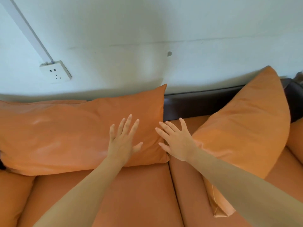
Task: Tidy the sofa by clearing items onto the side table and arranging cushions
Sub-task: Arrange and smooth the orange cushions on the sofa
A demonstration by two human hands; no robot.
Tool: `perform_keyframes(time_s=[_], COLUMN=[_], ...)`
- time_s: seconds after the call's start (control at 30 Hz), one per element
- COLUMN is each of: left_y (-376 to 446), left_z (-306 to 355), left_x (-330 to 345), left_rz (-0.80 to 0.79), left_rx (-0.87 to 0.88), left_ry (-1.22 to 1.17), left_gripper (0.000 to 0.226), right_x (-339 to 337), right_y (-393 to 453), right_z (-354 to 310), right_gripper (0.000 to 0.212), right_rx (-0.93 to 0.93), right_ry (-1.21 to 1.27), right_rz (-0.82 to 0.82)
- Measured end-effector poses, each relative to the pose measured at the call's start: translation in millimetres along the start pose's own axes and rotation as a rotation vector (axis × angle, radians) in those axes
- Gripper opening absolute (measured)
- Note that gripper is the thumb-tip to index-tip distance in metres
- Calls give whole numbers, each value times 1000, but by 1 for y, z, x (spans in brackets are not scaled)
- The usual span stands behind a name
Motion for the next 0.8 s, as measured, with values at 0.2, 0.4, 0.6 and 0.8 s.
perform_keyframes(time_s=[0.2,0.4,0.6,0.8], left_y=[25,57,81,93], left_z=[42,103,177,251], left_x=[-25,-27,-19,-12], left_rz=[-48,-116,-191,-251], left_rx=[83,108,-53,-41], left_ry=[-57,-114,-378,-277], left_gripper=[91,84,87,89], right_x=[-34,-30,-18,2], right_y=[-22,-50,-71,-97], right_z=[53,122,202,268], right_gripper=[55,49,51,51], right_rx=[25,50,22,-49], right_ry=[-28,-30,-30,-68], right_rz=[39,58,48,2])
Point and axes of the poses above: each hand's wrist, its own y-axis towards the middle knuckle, its own x-axis out of the palm, z = x × y, the point moved 6 cm from there along y, towards the middle knuckle, and after that the axes turned 3 degrees about -z, right-handed, at the moved point
